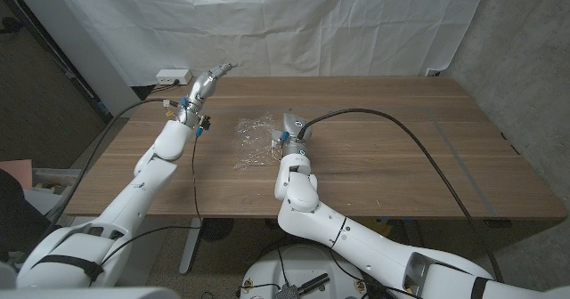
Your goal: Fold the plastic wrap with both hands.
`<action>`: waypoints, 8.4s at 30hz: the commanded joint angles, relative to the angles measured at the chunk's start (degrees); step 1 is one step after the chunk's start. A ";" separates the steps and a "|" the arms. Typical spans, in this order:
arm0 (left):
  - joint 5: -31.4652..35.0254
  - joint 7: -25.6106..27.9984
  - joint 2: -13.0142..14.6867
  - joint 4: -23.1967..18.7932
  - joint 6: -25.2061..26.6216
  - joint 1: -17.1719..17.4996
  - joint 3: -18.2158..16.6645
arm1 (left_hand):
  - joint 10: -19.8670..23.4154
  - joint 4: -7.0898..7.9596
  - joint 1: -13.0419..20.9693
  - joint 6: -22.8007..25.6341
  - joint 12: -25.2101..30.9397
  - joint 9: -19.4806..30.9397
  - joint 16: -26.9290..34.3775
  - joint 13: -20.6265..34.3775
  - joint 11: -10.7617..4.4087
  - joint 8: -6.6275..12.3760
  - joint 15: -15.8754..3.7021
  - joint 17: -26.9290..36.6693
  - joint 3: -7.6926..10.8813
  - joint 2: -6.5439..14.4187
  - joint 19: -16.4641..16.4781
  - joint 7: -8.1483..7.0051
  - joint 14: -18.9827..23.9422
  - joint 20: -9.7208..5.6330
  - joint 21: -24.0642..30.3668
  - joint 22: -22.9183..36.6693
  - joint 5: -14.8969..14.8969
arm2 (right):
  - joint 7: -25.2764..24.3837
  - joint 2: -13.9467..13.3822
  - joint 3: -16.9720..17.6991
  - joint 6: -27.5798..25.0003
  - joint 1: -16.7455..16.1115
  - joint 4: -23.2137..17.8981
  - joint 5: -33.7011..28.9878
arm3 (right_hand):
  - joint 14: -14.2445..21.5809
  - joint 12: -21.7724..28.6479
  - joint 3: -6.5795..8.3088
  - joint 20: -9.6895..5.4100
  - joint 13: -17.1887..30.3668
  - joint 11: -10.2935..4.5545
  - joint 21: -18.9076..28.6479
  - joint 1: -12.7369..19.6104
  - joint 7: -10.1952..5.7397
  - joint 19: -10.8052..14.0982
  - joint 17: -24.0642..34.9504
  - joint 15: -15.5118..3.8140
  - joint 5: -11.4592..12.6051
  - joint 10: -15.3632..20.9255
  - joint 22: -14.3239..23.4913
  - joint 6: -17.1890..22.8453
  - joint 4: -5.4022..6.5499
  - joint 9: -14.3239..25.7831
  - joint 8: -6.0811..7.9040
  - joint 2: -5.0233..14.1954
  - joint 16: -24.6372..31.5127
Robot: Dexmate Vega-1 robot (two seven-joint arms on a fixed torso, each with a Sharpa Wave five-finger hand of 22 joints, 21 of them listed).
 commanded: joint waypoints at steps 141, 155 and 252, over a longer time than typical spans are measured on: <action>-1.16 -1.69 -1.27 -5.39 5.01 -0.50 1.30 | -2.41 -1.70 0.50 -3.10 -0.33 0.11 -0.19 0.31 0.11 -0.13 -0.01 0.21 0.49 -0.16 -0.94 -0.64 -1.73 0.21 -0.72 0.10 -0.05 | -18.43 -2.55 5.94 20.98 -12.33 -6.29 9.87 | -1.66 9.88 0.80 0.18 1.66 -2.39 -1.64 3.61 0.82 -1.19 0.95 -4.36 -0.31 -3.83 0.59 2.11 1.25 3.41 -1.49 -1.39 -3.44; -0.33 -1.86 -1.80 -3.27 2.52 -2.01 2.00 | -2.47 -1.71 0.45 -3.11 -0.30 0.11 -0.18 0.31 0.09 -0.07 0.08 0.21 0.51 -0.09 -1.01 -0.77 -1.81 0.25 -0.76 0.12 -0.06 | -13.15 -1.90 5.44 23.23 -12.49 -3.82 11.01 | -0.88 10.05 1.45 0.60 1.13 -1.47 -1.68 3.33 0.78 -1.31 0.41 -3.58 -0.85 -3.45 0.53 2.98 1.40 3.57 -0.96 -2.18 -4.40; 1.49 -3.77 -6.10 30.54 -14.35 -19.97 13.35 | -3.17 -1.77 0.04 -3.85 -0.21 0.10 -0.18 0.32 0.29 0.03 0.27 0.23 0.48 0.00 -1.61 -1.06 -2.65 0.39 -1.02 0.18 -0.08 | -7.24 3.87 -0.14 10.79 -7.71 2.30 9.75 | -1.03 10.47 2.45 1.97 0.90 0.50 -1.76 -1.17 0.99 -2.02 2.75 -1.41 -2.29 -5.62 0.60 1.05 3.15 3.60 -1.58 -5.23 -5.19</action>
